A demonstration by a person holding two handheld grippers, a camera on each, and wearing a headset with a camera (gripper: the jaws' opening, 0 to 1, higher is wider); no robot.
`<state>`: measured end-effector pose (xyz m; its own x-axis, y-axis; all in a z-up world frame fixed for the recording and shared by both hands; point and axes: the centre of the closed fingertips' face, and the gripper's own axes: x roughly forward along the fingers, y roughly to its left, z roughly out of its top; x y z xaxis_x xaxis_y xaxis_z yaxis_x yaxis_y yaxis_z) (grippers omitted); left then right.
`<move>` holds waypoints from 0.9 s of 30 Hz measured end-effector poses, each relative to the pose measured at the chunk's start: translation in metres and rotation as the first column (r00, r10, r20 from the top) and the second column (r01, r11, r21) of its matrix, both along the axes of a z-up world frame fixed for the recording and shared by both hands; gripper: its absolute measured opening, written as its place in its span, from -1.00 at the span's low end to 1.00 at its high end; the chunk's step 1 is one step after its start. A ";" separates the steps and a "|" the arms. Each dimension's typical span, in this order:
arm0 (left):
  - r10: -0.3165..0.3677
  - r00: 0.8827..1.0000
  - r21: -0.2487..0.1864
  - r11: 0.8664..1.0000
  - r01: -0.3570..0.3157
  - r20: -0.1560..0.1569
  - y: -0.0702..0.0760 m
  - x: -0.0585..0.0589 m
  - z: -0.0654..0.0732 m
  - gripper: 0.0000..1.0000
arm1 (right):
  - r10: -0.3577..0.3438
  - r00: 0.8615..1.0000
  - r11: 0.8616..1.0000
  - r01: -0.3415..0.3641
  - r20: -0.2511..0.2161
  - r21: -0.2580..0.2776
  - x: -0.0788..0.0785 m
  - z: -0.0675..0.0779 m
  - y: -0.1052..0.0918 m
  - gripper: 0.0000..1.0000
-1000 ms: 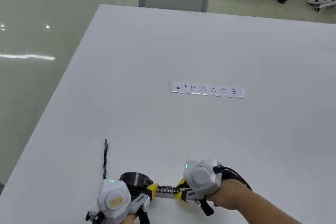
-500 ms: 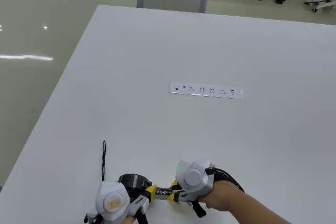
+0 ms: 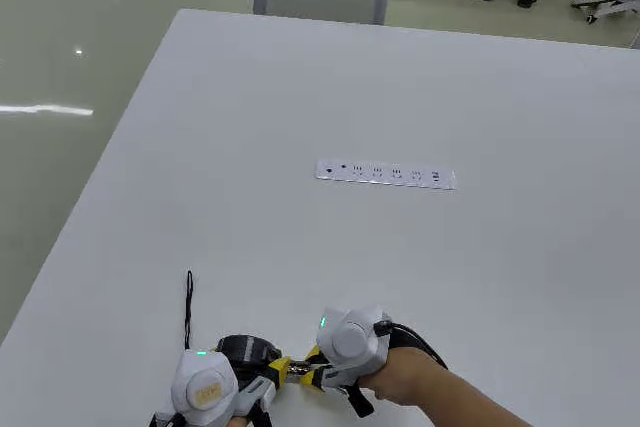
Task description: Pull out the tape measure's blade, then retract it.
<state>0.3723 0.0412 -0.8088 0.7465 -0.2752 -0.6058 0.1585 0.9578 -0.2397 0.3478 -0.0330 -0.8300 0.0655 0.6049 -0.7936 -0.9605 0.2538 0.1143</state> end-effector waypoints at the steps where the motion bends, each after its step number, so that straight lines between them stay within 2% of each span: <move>1: 0.000 1.000 0.001 1.000 0.000 0.000 0.000 0.000 0.000 0.28 | 0.002 1.000 1.000 -0.002 0.000 0.001 0.000 0.000 0.001 -0.72; 15: 0.010 1.000 -0.012 1.000 -0.011 -0.003 0.000 0.000 0.001 0.28 | 0.009 1.000 0.999 -0.008 -0.012 0.044 0.002 0.001 0.019 -0.72; 27: 0.009 1.000 -0.021 1.000 -0.009 -0.005 0.000 0.001 0.001 0.28 | 0.028 1.000 0.998 -0.028 -0.009 0.053 0.002 0.001 0.028 -0.72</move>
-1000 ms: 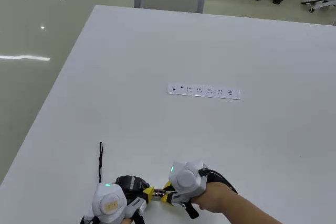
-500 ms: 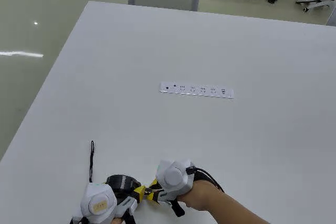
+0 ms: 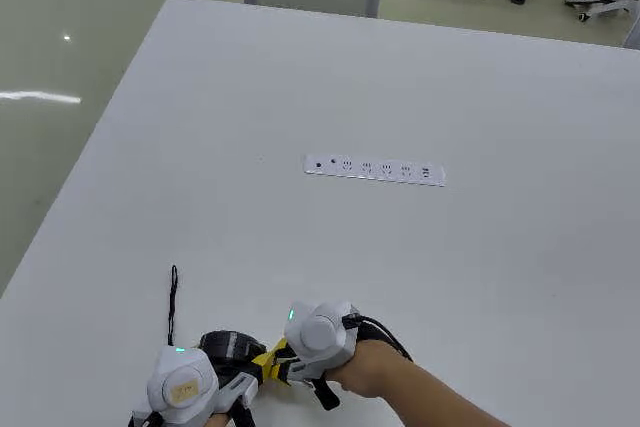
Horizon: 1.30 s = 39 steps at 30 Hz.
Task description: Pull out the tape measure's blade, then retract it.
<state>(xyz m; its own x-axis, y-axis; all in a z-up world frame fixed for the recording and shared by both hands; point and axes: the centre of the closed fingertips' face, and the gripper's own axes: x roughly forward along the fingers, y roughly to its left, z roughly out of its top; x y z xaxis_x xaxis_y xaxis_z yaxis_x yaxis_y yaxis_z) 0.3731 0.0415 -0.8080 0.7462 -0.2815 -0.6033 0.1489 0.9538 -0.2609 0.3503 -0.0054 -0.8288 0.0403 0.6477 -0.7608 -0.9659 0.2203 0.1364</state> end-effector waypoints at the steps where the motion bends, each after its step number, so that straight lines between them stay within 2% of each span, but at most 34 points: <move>1: -0.001 1.000 0.001 1.000 0.001 0.000 0.000 0.000 0.000 0.29 | 0.000 1.000 1.000 0.000 0.000 0.000 0.000 0.000 0.000 -0.72; 19: -0.002 1.000 0.015 1.000 0.002 -0.002 -0.001 0.000 -0.001 0.30 | 0.027 1.000 0.999 -0.027 0.002 -0.020 0.000 -0.001 0.002 -0.72; 26: 0.000 1.000 0.031 1.000 0.000 0.011 -0.001 0.000 0.000 0.32 | 0.018 1.000 0.999 -0.018 0.008 -0.028 0.000 -0.002 0.001 -0.70; 28: -0.009 1.000 0.036 0.999 0.008 0.020 -0.001 -0.001 0.000 0.33 | -0.017 1.000 0.999 0.017 0.001 -0.032 0.000 -0.003 0.000 -0.65; 31: -0.027 0.999 0.037 0.999 0.026 0.021 -0.002 -0.001 0.000 0.34 | -0.031 1.000 0.999 0.031 0.004 -0.024 0.000 -0.004 -0.002 -0.58; 34: -0.073 0.997 0.043 0.997 0.071 0.039 -0.001 0.000 0.002 0.34 | -0.053 0.999 0.999 0.052 -0.011 -0.013 -0.004 -0.001 -0.005 -0.51; 37: -0.072 0.997 0.050 0.996 0.071 0.030 0.006 -0.001 0.005 0.48 | -0.061 0.998 0.998 0.061 -0.007 -0.016 -0.006 0.000 -0.012 -0.40; 39: -0.073 0.997 0.031 0.997 0.072 0.028 0.013 -0.002 0.006 0.55 | -0.074 0.997 0.997 0.074 -0.009 -0.019 -0.008 0.000 -0.019 -0.34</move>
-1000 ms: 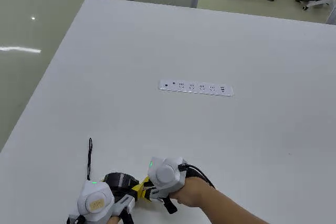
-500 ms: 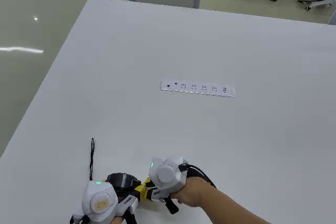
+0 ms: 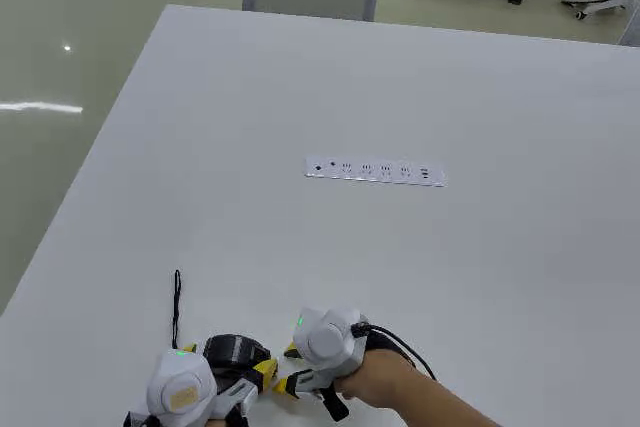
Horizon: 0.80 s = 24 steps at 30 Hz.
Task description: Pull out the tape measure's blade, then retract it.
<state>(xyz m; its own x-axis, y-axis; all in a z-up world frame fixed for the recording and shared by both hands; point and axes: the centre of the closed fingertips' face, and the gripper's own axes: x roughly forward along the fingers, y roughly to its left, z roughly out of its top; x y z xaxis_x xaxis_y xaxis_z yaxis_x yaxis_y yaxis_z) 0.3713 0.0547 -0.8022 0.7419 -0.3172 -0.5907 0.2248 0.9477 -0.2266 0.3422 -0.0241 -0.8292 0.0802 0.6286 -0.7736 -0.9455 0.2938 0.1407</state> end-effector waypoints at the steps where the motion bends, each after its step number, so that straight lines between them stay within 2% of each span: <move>1: -0.015 1.000 0.000 1.000 0.015 0.005 0.000 -0.001 0.001 0.58 | -0.005 1.000 1.000 0.005 0.001 -0.001 -0.001 0.001 -0.003 -0.29; 2: -0.052 0.998 0.007 0.999 0.052 0.024 0.000 -0.001 0.004 0.59 | -0.016 1.000 1.000 0.016 0.007 0.000 -0.001 0.004 -0.007 -0.26; 4: -0.051 0.999 0.012 0.999 0.050 0.017 0.006 -0.003 0.004 0.69 | -0.027 0.999 1.000 0.027 0.026 -0.003 0.001 0.008 -0.013 -0.21; 6: -0.066 0.998 -0.015 0.998 0.066 0.020 0.011 -0.003 0.008 0.83 | -0.080 0.996 0.997 0.079 0.046 0.017 0.006 0.018 -0.023 -0.15; 7: -0.071 0.997 -0.015 0.997 0.071 0.023 0.013 -0.003 0.010 0.88 | -0.104 0.993 0.994 0.102 0.049 0.033 0.008 0.022 -0.025 -0.10; 8: -0.088 0.995 -0.026 0.996 0.089 0.039 0.014 -0.003 0.014 0.90 | -0.118 0.992 0.992 0.115 0.052 0.044 0.009 0.026 -0.028 -0.06; 9: -0.116 0.991 -0.073 0.990 0.121 0.069 0.009 -0.001 0.022 0.91 | -0.137 0.989 0.990 0.134 0.060 0.052 0.010 0.032 -0.035 -0.04; 10: -0.137 0.987 -0.096 0.985 0.144 0.082 0.007 -0.002 0.027 0.91 | -0.146 0.987 0.988 0.143 0.060 0.062 0.009 0.035 -0.038 -0.03; 11: -0.166 0.981 -0.094 0.980 0.175 0.097 0.008 -0.002 0.031 0.91 | -0.163 0.985 0.984 0.158 0.053 0.082 0.007 0.041 -0.043 -0.02; 13: -0.201 0.974 -0.089 0.974 0.210 0.100 0.010 -0.003 0.035 0.99 | -0.184 0.981 0.980 0.178 0.065 0.090 0.006 0.047 -0.054 0.02; 15: -0.241 0.963 -0.124 0.959 0.255 0.120 0.009 -0.006 0.045 1.00 | -0.217 0.972 0.971 0.207 0.086 0.118 0.005 0.055 -0.066 0.04; 17: -0.250 0.961 -0.134 0.955 0.265 0.122 0.014 -0.007 0.049 1.00 | -0.245 0.965 0.963 0.232 0.091 0.133 0.002 0.062 -0.078 0.09; 19: -0.271 0.956 -0.147 0.947 0.285 0.109 0.018 -0.010 0.051 1.00 | -0.282 0.954 0.952 0.265 0.104 0.153 -0.002 0.069 -0.093 0.13; 20: -0.290 0.948 -0.146 0.940 0.309 0.134 0.019 -0.012 0.058 1.00 | -0.309 0.945 0.943 0.289 0.110 0.165 -0.004 0.073 -0.102 0.15; 21: -0.302 0.944 -0.135 0.938 0.320 0.136 0.020 -0.014 0.060 1.00 | -0.323 0.940 0.938 0.302 0.114 0.169 -0.007 0.075 -0.109 0.19; 23: -0.378 0.920 -0.113 0.914 0.389 0.107 0.019 -0.026 0.058 1.00 | -0.355 0.927 0.926 0.329 0.124 0.186 -0.013 0.079 -0.123 0.27; 24: -0.433 0.898 -0.087 0.894 0.439 0.080 0.017 -0.034 0.055 1.00 | -0.365 0.922 0.922 0.337 0.132 0.192 -0.017 0.081 -0.130 0.29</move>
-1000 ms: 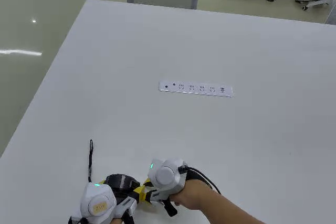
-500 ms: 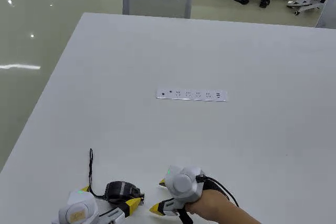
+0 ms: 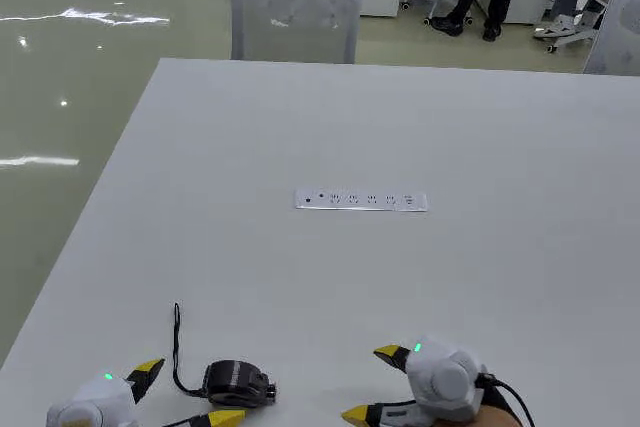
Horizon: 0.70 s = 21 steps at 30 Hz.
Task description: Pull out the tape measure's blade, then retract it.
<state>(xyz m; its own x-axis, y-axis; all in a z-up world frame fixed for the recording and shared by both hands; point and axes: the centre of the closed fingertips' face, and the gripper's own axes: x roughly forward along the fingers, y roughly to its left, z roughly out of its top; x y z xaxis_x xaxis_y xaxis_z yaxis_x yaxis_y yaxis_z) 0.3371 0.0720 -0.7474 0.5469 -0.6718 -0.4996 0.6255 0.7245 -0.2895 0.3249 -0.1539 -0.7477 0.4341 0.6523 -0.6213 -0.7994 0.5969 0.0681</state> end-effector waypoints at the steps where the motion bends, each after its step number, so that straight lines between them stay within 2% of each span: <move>1: -0.024 1.000 0.009 1.000 0.024 -0.004 -0.001 -0.004 -0.001 1.00 | -0.009 1.000 1.000 0.009 0.009 0.003 -0.002 0.002 -0.005 0.32; 3: -0.036 0.999 -0.013 0.999 0.036 -0.014 -0.002 -0.011 0.001 1.00 | -0.033 0.999 0.999 0.033 0.023 0.006 -0.008 0.006 -0.015 0.37; 7: -0.045 0.999 -0.010 0.999 0.045 0.012 0.006 -0.017 0.001 1.00 | -0.085 0.995 0.996 0.084 0.048 0.027 -0.014 0.016 -0.033 0.50; 8: -0.047 0.999 0.005 0.999 0.047 0.025 0.009 -0.019 0.000 1.00 | -0.097 0.994 0.995 0.095 0.056 0.032 -0.017 0.019 -0.039 0.52; 11: -0.045 0.999 0.009 0.999 0.045 0.023 0.016 -0.025 0.000 1.00 | -0.118 0.991 0.993 0.116 0.065 0.036 -0.025 0.023 -0.054 0.58; 13: -0.033 0.998 0.011 0.999 0.032 0.045 0.022 -0.026 0.004 1.00 | -0.140 0.988 0.990 0.137 0.067 0.043 -0.030 0.024 -0.067 0.62; 17: -0.011 0.999 0.002 1.000 0.011 0.043 0.031 -0.029 0.009 1.00 | -0.183 0.981 0.982 0.178 0.070 0.067 -0.039 0.029 -0.087 0.71; 19: -0.001 1.000 0.005 1.000 0.000 0.027 0.037 -0.031 0.009 1.00 | -0.198 0.977 0.978 0.193 0.075 0.074 -0.045 0.029 -0.097 0.75; 21: 0.004 0.998 0.012 1.000 -0.005 0.059 0.042 -0.031 0.013 1.00 | -0.216 0.973 0.975 0.211 0.077 0.071 -0.051 0.027 -0.107 0.77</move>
<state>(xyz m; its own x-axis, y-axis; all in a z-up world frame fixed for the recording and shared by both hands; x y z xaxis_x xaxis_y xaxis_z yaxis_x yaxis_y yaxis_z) 0.3062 0.1138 -0.7340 0.5789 -0.6631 -0.4745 0.6378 0.7308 -0.2431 0.2741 -0.2604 -0.7207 0.6165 0.5750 -0.5379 -0.6583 0.7512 0.0484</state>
